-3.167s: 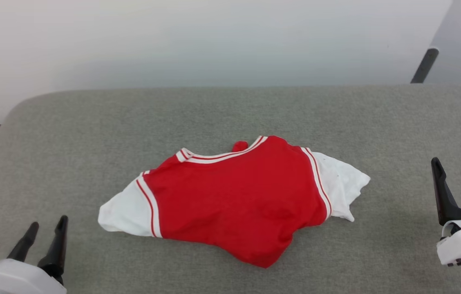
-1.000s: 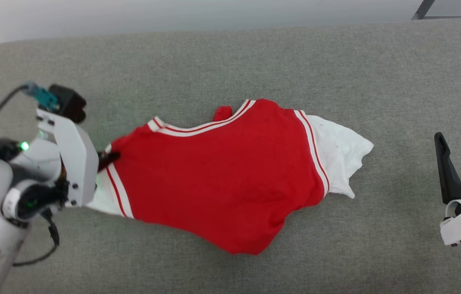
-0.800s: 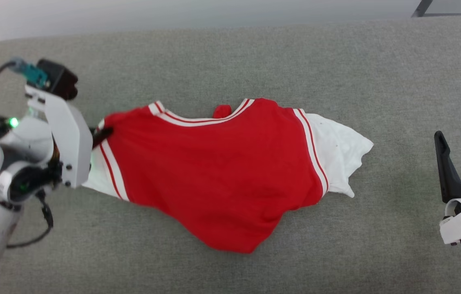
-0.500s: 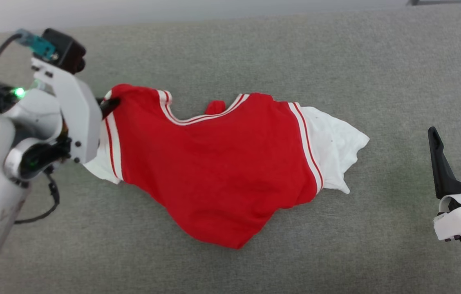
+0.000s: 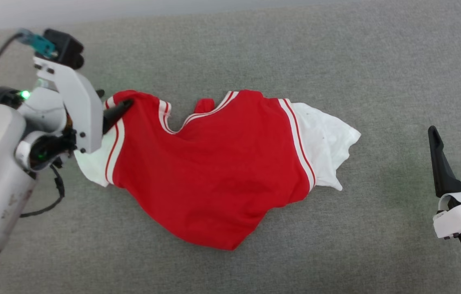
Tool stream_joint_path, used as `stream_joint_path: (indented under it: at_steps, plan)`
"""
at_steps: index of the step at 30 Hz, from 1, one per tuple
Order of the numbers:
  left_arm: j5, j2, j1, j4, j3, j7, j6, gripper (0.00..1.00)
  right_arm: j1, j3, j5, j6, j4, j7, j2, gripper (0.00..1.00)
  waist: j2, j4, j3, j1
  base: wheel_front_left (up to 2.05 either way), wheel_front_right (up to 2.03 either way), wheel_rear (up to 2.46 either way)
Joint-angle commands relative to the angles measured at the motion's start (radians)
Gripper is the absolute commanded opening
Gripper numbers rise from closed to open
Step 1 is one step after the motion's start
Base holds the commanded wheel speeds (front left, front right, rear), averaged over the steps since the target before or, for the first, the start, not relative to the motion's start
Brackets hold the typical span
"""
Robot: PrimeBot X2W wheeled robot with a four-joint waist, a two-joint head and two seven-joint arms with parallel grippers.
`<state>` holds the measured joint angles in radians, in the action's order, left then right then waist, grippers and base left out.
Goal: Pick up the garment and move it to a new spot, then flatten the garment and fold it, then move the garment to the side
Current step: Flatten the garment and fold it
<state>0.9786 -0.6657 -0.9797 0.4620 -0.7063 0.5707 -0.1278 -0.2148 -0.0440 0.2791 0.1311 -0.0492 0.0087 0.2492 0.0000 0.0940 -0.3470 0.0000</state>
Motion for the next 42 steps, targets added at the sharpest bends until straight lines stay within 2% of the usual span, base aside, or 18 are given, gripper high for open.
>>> stream_joint_path:
  at_steps: [1,8,14,22,35,42]
  plan:
    - [0.007,-0.005,-0.008,0.000,-0.001,-0.006,-0.003,1.00,0.004,-0.004,-0.004,-0.001,0.001,-0.002,0.000,1.00,0.0000,-0.008,0.009,0.0000,0.00,0.00,0.00]
    - [0.039,-0.048,-0.003,-0.011,0.008,-0.036,-0.003,1.00,0.015,-0.010,-0.007,-0.001,0.000,-0.007,0.003,1.00,0.0000,-0.038,0.053,0.0000,0.00,0.00,0.00]
    - [0.063,-0.064,0.058,0.008,0.008,-0.037,0.006,1.00,0.022,-0.010,-0.020,-0.001,-0.018,-0.021,0.000,1.00,0.0000,-0.051,0.102,0.0000,0.00,0.00,0.00]
    - [0.114,-0.047,0.146,0.055,-0.010,0.016,0.041,1.00,0.035,-0.017,-0.026,-0.001,-0.055,-0.005,-0.002,1.00,0.0000,-0.048,0.139,0.0000,0.00,0.00,0.00]
    - [0.162,-0.030,0.188,0.116,-0.026,0.114,0.104,1.00,0.049,-0.040,-0.028,-0.001,-0.095,0.007,-0.005,1.00,0.0000,-0.022,0.104,0.0000,0.00,0.00,0.00]
    - [0.157,-0.009,0.192,0.144,-0.039,0.113,0.103,1.00,0.040,-0.039,-0.028,-0.001,-0.100,0.009,-0.008,1.00,0.0000,-0.019,0.090,0.0000,0.00,0.00,0.00]
